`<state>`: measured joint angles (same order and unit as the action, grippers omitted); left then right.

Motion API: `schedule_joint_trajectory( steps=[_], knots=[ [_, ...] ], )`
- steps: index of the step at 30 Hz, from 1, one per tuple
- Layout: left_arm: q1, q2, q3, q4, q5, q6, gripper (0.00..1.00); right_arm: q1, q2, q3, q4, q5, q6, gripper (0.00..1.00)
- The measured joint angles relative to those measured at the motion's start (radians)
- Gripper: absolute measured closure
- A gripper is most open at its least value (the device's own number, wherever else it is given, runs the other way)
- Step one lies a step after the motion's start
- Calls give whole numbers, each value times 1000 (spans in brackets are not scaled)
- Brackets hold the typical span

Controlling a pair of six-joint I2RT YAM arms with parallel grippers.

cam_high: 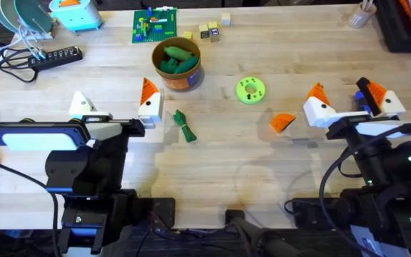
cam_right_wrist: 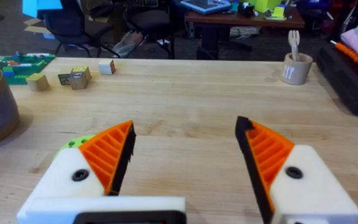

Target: Pick up the gripper from the table and insert it into the empty holder that is missing its gripper. Then pick up a screw, insert it into the mounting hole, and use the screwdriver to tighten it. Finally, clean up the table by picking up the vegetable and placing it into the bucket.

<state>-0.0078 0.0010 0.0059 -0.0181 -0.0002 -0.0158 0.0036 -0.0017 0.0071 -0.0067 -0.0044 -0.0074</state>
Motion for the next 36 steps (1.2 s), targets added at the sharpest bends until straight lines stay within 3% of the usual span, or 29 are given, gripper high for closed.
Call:
schedule_joint_trajectory(
  steps=[10, 12, 14, 21, 29, 33, 36],
  knots=[
    [0, 0, 1, -1, -1, -1, 9, 0, 0, 0, 0, 5, -8, 10],
    [0, 0, 14, -42, 3, -10, 9, 0, 0, 0, 2, 9, -19, 10],
    [0, 7, 62, -151, 5, -25, 9, 0, 0, 3, -7, 10, -24, 11],
    [0, 194, 455, -546, 13, -45, 9, 0, 73, 188, -282, 10, -31, 10],
    [0, 570, 942, -990, 39, -49, 9, 0, 309, 649, -649, -12, -34, 10],
    [0, 741, 1100, -1091, 61, -50, 9, 0, 406, 829, -796, -16, -38, 10],
    [0, 827, 1145, -1098, 111, -51, 9, 0, 433, 874, -840, -19, -37, 10]
  ],
)
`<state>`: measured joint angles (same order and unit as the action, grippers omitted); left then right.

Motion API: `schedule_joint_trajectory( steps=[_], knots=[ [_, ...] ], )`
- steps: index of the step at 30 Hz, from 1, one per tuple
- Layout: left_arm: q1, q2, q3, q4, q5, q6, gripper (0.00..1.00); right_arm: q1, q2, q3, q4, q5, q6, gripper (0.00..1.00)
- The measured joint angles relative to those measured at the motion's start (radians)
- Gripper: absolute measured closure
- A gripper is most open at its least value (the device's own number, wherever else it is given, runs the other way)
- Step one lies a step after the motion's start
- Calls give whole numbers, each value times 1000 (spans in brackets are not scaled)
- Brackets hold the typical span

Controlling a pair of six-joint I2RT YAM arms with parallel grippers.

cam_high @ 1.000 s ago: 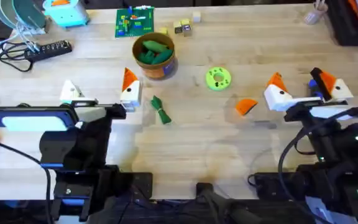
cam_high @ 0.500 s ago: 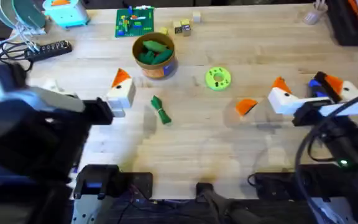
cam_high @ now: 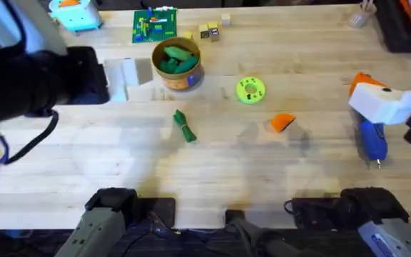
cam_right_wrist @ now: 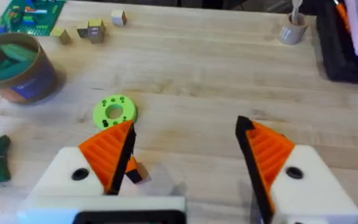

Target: Pick up the gripper from the table and insert it into the empty holder that is missing its gripper. Then pick up a screw, insert it into the mounting hole, and use the screwdriver to tighten it. Finally, clean up the table by picking up the vegetable and placing it into the bucket.

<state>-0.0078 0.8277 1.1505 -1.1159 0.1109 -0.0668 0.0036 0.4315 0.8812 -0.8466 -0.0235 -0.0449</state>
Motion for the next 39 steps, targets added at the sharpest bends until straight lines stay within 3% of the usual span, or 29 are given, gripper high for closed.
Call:
schedule_joint_trajectory(
  steps=[9, 12, 15, 16, 18, 21, 23, 27, 28, 35, 39],
  knots=[
    [0, 198, 2, -57, 205, -13, 36, 0, 2, 2, -29, 0, 46, 10],
    [-10, 263, -12, -55, 230, -28, 430, 0, 2, 2, -29, 0, 54, 10],
    [-52, 313, -42, -43, 244, -36, 907, 0, 2, 2, -29, 0, 60, 8],
    [-67, 323, -50, -39, 245, -36, 971, 0, 2, 2, -29, 0, 61, 9],
    [-105, 337, -62, -18, 250, -40, 986, 0, 2, 2, -29, 0, 62, 10],
    [-157, 336, -65, 48, 259, -41, 963, 0, 2, 2, -29, 0, 65, 10],
    [-185, 331, -65, 94, 262, -41, 713, 0, 2, 2, -29, 0, 65, 10],
    [-218, 326, -65, 195, 263, -44, 84, 0, 2, 2, -29, 0, 65, 10],
    [-220, 326, -65, 221, 265, -47, 29, 0, 2, 2, -29, 0, 65, 10],
    [-220, 325, -65, 370, 267, -118, 9, 0, 2, 2, -29, 0, 65, 10],
    [-220, 325, -65, 371, 267, -172, 9, 0, 2, 2, -29, 0, 65, 10]
  ],
)
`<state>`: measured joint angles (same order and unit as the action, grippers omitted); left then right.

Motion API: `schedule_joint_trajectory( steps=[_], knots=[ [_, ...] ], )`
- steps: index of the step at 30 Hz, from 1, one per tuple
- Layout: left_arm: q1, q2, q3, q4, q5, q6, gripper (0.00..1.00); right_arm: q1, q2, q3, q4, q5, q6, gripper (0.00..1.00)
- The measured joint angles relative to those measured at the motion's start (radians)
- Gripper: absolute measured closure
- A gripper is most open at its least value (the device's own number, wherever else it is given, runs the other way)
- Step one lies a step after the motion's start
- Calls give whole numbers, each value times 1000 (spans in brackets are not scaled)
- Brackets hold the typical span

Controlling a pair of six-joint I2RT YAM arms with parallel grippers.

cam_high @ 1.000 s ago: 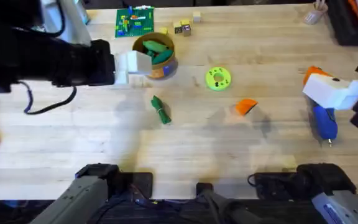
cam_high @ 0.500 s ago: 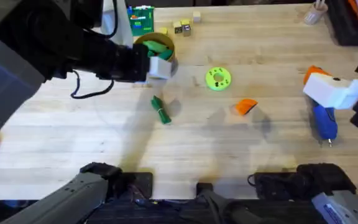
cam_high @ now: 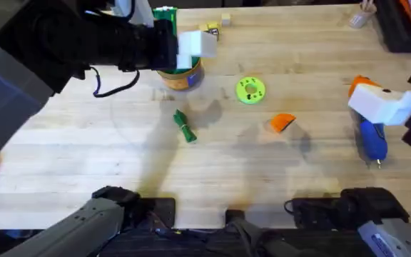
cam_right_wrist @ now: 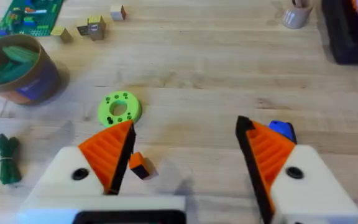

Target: Pick up the gripper from the table and insert it into the empty holder that is missing its gripper. Then pick up a screw, insert it into the mounting hole, and use the screwdriver to tighten it. Finally, clean up the table by picking up the vegetable and placing it into the bucket.

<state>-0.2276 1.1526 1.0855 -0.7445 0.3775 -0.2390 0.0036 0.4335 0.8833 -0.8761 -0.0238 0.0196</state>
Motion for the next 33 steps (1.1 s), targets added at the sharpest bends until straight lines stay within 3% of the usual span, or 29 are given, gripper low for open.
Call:
schedule_joint_trajectory(
  steps=[8, 11, 12, 16, 23, 33],
  knots=[
    [-1, 0, 0, -3, -4, -28, 9, 0, 0, 0, 0, 0, 0, 10],
    [-14, 0, 0, 53, -7, 38, 9, 0, 0, 0, 0, 0, 0, 10],
    [-35, 0, -2, 133, -7, 119, 9, 0, 0, 0, 0, 0, 0, 10],
    [-59, -30, -63, 268, -8, 191, 9, 0, 0, 0, 0, 0, 0, 10],
    [-124, -294, -372, 476, -11, 233, 9, 0, 0, 0, 0, 0, 0, 10],
    [-232, -742, -680, 498, -10, 236, 9, 0, 0, 0, 0, 0, 0, 10]
  ],
)
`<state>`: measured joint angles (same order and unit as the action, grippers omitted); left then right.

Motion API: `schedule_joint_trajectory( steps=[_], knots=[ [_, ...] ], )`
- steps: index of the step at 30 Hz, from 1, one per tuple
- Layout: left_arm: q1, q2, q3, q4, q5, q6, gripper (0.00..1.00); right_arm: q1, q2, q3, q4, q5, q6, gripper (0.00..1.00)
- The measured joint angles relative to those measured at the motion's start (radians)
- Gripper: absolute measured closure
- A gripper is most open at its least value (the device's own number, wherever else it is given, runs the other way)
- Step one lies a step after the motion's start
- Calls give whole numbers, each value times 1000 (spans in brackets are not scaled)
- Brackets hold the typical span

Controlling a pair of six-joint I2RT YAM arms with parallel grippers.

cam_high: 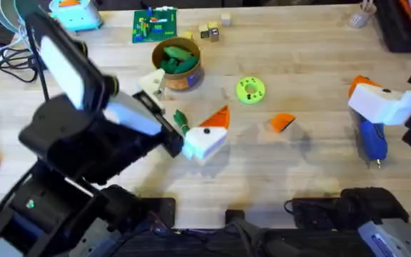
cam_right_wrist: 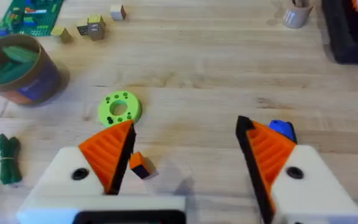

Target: Pick up the gripper from the table and insert it into the empty holder that is missing its gripper. Then pick up a screw, insert it into the mounting hole, and use the screwdriver to tighten it. Finally, clean up the table by picking up the vegetable and placing it into the bucket.

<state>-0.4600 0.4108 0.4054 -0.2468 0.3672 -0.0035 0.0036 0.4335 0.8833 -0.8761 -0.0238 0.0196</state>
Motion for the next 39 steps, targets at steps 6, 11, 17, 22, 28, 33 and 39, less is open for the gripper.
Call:
schedule_joint_trajectory(
  steps=[6, 11, 17, 22, 28, 33, 39],
  knots=[
    [-51, -211, -166, -3, 0, -4, 9, 0, 0, 0, 0, 0, 0, 10],
    [-73, -307, -241, -2, 0, -4, 9, 0, 0, 0, 0, 0, 0, 10],
    [-88, -398, -319, 0, 0, -4, 9, 0, 0, 0, 0, 0, 0, 10],
    [-92, -406, -328, 13, -1, -5, 9, 0, 0, 0, 0, 0, 0, 10],
    [-92, -405, -328, 13, -1, -5, 10, 0, 0, 0, 0, 0, 0, 10],
    [-92, -406, -328, 13, -1, -4, 9, 0, 0, 0, 0, 0, 0, 10],
    [-92, -406, -328, 13, -1, -4, 9, 0, 0, 0, 0, 0, 0, 10]
  ],
)
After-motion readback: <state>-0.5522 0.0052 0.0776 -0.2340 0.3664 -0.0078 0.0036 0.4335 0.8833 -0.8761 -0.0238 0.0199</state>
